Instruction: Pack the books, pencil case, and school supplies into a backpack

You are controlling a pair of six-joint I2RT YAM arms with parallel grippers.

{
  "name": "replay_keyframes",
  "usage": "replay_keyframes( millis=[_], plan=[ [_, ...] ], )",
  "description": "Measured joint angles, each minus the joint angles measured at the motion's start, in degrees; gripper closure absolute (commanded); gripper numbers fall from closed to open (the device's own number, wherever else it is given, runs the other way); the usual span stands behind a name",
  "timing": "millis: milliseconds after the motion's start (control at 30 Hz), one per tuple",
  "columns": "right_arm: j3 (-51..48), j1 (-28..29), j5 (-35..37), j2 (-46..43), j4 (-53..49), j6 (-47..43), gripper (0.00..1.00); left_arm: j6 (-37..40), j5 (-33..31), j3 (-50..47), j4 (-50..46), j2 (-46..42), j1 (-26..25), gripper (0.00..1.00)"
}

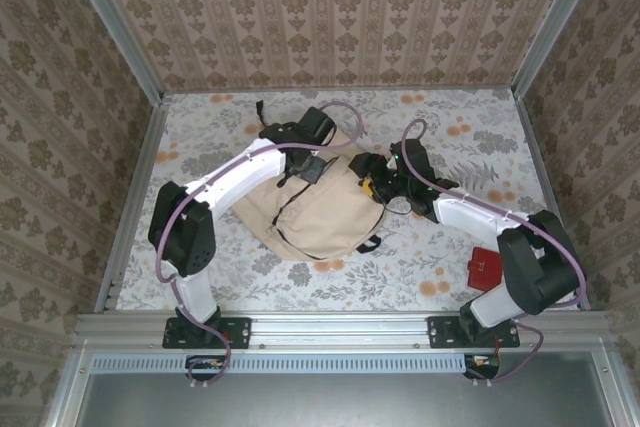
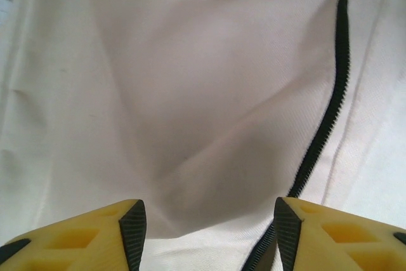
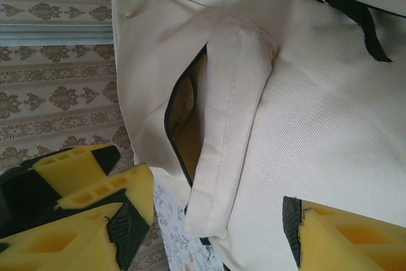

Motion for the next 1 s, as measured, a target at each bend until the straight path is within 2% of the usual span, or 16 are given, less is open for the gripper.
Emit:
replay_keyframes(
  millis=[267,433,533,833,1000],
  plan=[
    [1.7,0.1,-1.4,2.3,1.3,0.0,0.33,3.3,9.7,-0.6,1.2,0.0,5.0,0.51],
    [2.0,0.2,-1.4,3.3,1.7,0.1,0.36,4.8,13.4,-0.2,1.3,0.9,7.0,0.54],
    [2.5,0.4,-1.4,3.7,1.7,0.2,0.40,5.3,14.2,0.9,1.0,2.8,7.3,0.63],
    [4.3,1.7,-1.4,5.3,1.7,0.2,0.49,5.4,14.6,2.1,0.3,4.3,8.5,0.99],
    [5.3,2.6,-1.3,6.9,2.2,0.3,0.61,5.1,14.6,2.1,0.3,3.8,8.4,1.00]
  ],
)
